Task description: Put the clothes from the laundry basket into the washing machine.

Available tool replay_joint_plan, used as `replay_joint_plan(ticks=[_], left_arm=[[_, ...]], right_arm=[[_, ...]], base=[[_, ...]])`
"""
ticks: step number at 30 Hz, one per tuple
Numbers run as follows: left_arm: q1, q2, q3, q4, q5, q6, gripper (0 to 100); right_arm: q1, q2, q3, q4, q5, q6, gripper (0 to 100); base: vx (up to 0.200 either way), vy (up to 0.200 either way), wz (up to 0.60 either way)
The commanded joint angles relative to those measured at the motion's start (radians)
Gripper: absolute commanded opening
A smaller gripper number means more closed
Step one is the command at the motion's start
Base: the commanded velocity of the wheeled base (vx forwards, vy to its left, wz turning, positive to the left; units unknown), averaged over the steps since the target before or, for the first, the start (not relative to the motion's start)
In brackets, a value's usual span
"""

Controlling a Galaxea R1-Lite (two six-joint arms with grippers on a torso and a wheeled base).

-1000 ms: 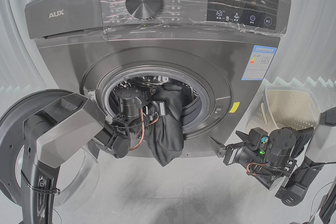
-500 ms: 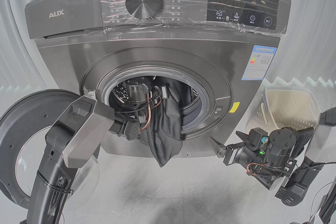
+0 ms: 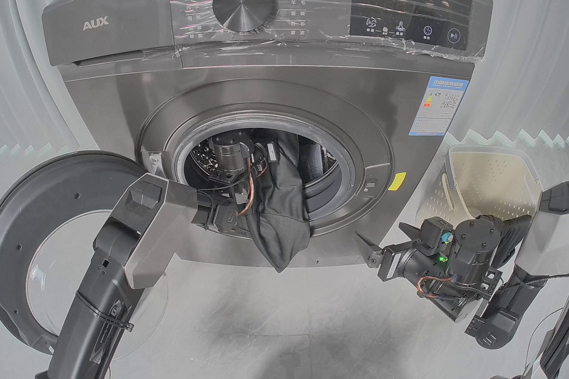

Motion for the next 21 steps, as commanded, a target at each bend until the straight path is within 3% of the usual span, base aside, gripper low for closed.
replay_joint_plan(ticks=[1, 5, 8, 12, 17, 21], left_arm=[[-0.008, -0.001, 0.01, 0.0, 0.001, -0.01, 100], [-0.014, -0.069, 0.127, 0.031, -0.001, -0.009, 100], [-0.019, -0.192, 0.331, 0.139, -0.03, -0.006, 100], [-0.042, -0.288, 0.483, 0.172, -0.111, -0.001, 100], [-0.071, -0.343, 0.582, 0.185, -0.156, 0.004, 100], [-0.074, -0.333, 0.598, 0.183, -0.162, 0.031, 100]], right_arm=[[0.002, 0.004, 0.0, -0.001, 0.0, 0.0, 100], [0.002, 0.002, 0.0, -0.001, 0.0, 0.001, 100], [0.0, -0.001, 0.0, -0.001, 0.001, 0.0, 100], [0.0, 0.001, 0.0, -0.001, 0.012, 0.0, 100], [0.0, -0.001, 0.0, -0.001, 0.012, 0.0, 100], [0.0, -0.002, 0.0, -0.001, 0.012, 0.0, 100]], base=[[0.0, 0.0, 0.0], [0.0, 0.0, 0.0], [0.0, 0.0, 0.0], [0.0, 0.0, 0.0], [0.0, 0.0, 0.0], [0.0, 0.0, 0.0]])
